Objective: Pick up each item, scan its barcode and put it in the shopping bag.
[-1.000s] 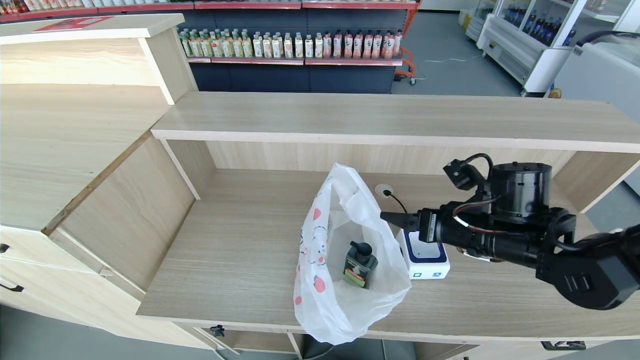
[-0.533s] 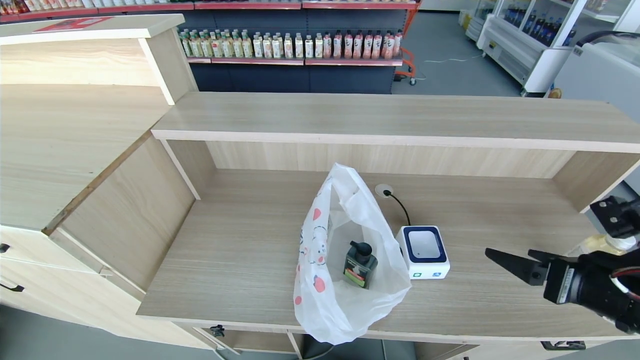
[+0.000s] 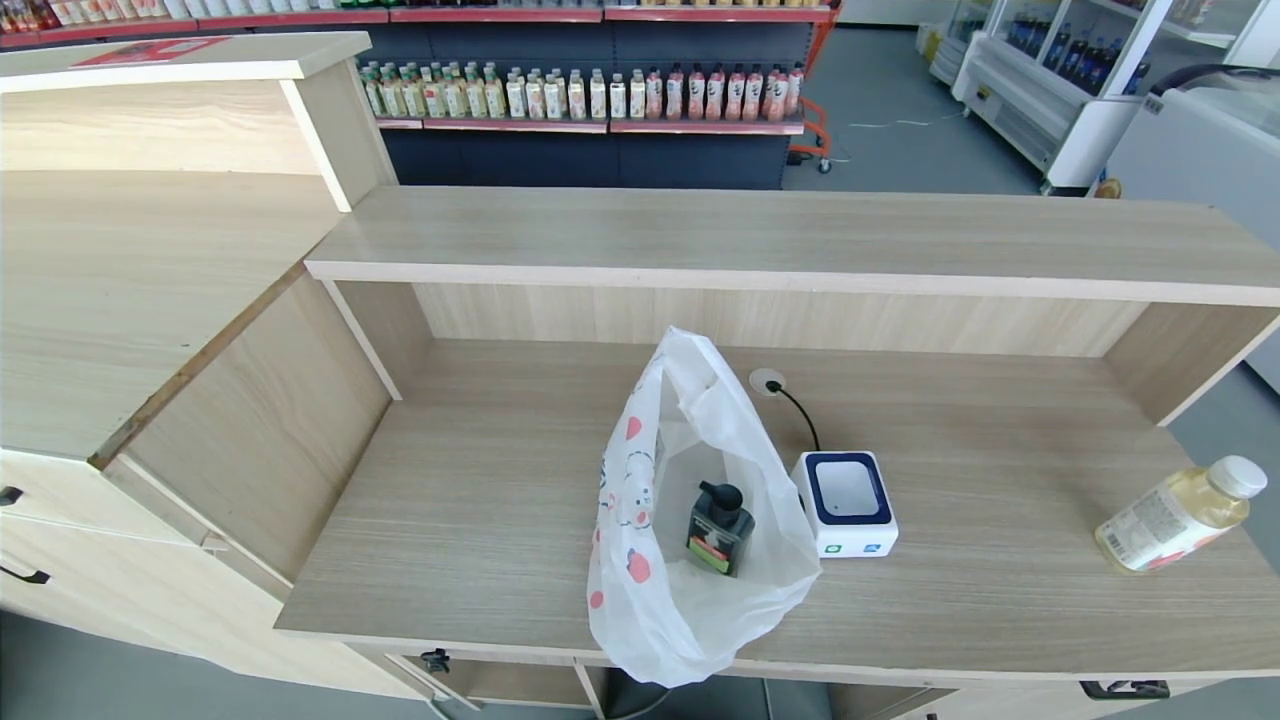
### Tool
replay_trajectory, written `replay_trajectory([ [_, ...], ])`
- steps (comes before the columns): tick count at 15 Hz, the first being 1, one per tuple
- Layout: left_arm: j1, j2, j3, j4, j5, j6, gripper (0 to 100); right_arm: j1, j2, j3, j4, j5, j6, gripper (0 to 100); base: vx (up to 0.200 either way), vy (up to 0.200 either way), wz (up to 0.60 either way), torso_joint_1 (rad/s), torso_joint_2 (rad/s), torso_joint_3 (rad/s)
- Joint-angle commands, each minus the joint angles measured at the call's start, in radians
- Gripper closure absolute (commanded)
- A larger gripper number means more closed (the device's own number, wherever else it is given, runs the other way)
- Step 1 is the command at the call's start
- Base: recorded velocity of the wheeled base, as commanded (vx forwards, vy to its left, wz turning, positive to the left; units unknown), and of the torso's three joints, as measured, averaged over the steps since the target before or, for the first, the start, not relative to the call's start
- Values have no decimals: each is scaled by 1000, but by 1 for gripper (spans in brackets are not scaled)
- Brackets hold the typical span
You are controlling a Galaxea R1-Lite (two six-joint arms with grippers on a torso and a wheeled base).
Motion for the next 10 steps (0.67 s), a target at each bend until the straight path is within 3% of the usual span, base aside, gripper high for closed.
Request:
replay_trajectory([
  [1,0,0,0,0,1,0,0,-25,-249,31,79,-12,-43,0,0,0,0,0,0,0],
  [10,0,0,0,0,1,4,0,-25,-251,31,77,-12,-46,0,0,0,0,0,0,0],
])
